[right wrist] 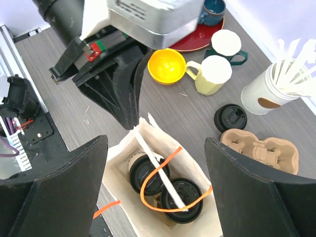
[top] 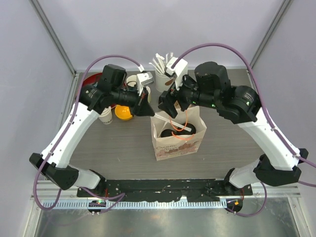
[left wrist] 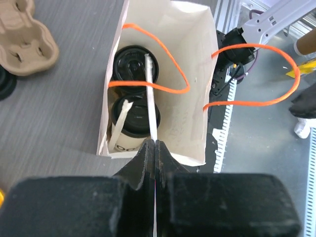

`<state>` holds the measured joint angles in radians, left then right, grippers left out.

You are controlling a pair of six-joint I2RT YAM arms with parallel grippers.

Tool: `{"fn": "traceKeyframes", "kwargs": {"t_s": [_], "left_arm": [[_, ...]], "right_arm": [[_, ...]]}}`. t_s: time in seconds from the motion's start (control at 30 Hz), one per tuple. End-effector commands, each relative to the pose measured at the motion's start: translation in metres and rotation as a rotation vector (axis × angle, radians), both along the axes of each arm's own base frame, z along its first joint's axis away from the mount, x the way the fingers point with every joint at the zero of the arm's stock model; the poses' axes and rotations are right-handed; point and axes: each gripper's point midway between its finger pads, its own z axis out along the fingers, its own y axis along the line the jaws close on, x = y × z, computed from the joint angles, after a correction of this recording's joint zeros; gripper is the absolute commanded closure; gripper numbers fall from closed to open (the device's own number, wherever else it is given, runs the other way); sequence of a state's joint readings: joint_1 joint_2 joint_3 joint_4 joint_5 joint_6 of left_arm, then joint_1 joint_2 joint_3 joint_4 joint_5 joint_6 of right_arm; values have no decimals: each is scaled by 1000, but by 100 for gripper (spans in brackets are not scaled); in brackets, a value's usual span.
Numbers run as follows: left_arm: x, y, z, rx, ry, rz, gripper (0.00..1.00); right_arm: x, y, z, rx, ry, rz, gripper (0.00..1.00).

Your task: Pack the takeout coffee

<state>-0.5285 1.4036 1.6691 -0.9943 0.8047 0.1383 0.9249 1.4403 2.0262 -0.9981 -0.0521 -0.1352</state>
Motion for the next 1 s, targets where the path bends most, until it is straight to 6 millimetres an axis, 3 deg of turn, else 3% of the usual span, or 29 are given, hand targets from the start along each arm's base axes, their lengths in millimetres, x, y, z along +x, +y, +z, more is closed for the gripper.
{"fn": "traceKeyframes", "kwargs": {"t_s": [0.0,0.17,0.43,0.47,0.53,0.57,0.63,0.77,0.97], "left_arm": [[10,-11,18,14,-151,17,100],[16,-22,-17,139,-153,-8,100],[26,-27,-34,203,-203,-4,97],[26,-27,-34,205,-205,-3,75],[27,-24,-28,205,-222,9,40],[26,-23,-22,199,-236,16,35],[28,-18,-9,192,-282,34,26],[31,-6,13,188,-356,94,22],[48,27,33,165,-354,266,14]], "right_arm": [[8,-5,16,60,-46,-50,16],[8,-6,11,49,-37,-52,16],[7,-5,6,38,-29,-42,16],[7,-6,7,39,-31,-45,15],[8,-7,6,37,-31,-53,15],[8,-8,7,40,-31,-57,14],[8,-9,7,42,-31,-64,13],[20,-18,8,53,-39,-150,10],[64,-61,0,86,-18,-361,7]]}}
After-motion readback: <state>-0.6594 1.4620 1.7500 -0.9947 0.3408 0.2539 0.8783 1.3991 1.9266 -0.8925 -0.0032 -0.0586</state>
